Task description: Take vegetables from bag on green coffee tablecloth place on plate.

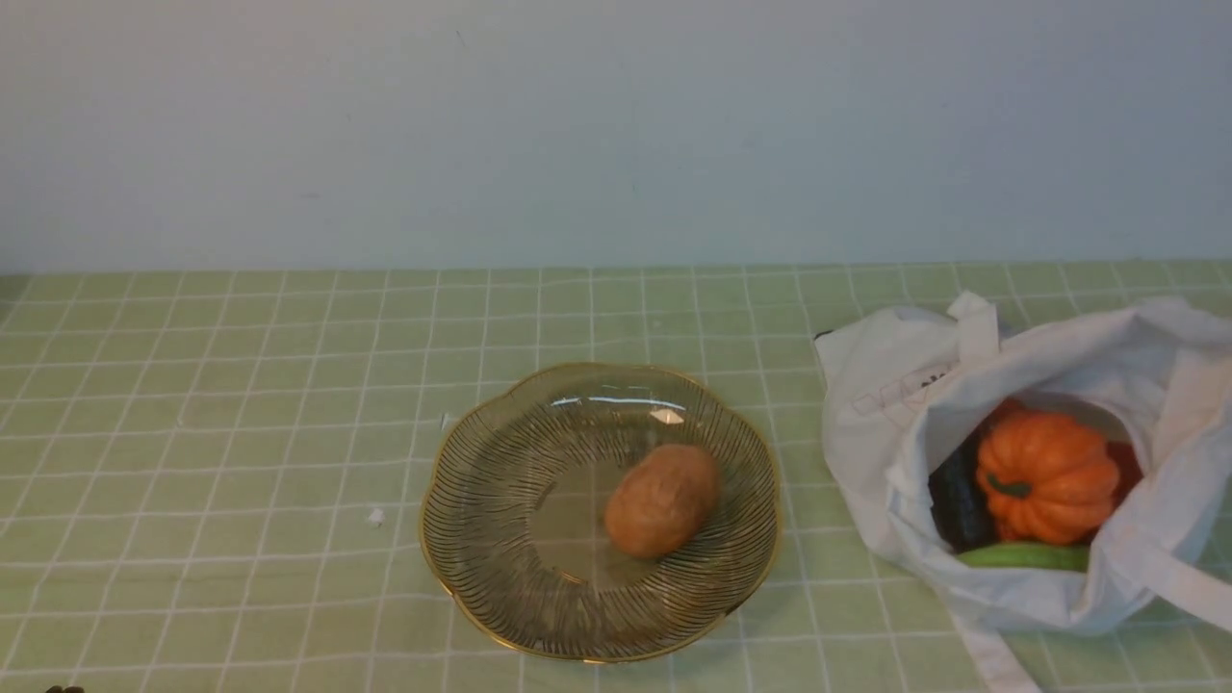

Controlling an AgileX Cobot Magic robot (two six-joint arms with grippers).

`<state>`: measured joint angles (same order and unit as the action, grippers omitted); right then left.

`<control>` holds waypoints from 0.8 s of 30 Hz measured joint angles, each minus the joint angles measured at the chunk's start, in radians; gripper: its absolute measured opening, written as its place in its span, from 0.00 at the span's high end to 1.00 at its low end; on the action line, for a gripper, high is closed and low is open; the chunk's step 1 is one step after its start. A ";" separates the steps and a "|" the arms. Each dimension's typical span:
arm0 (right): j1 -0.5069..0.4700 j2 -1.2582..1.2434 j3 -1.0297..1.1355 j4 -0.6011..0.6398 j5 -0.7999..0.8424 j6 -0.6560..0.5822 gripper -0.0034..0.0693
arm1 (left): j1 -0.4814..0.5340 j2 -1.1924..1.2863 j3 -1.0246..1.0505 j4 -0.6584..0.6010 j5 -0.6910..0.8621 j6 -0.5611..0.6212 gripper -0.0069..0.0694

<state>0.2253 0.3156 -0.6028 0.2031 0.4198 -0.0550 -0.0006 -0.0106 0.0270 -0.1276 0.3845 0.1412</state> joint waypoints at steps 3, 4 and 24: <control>0.000 -0.065 0.075 0.007 -0.012 0.000 0.97 | 0.000 0.000 0.000 0.000 0.000 0.000 0.92; 0.000 -0.081 0.093 0.006 -0.012 0.000 0.97 | 0.000 0.000 0.000 0.000 0.000 0.000 0.92; -0.153 -0.131 0.307 -0.197 -0.070 -0.047 0.97 | 0.000 0.000 0.000 0.000 0.000 0.000 0.92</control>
<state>0.0720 0.1843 -0.2958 0.0057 0.3500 -0.1023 -0.0006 -0.0106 0.0270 -0.1276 0.3845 0.1412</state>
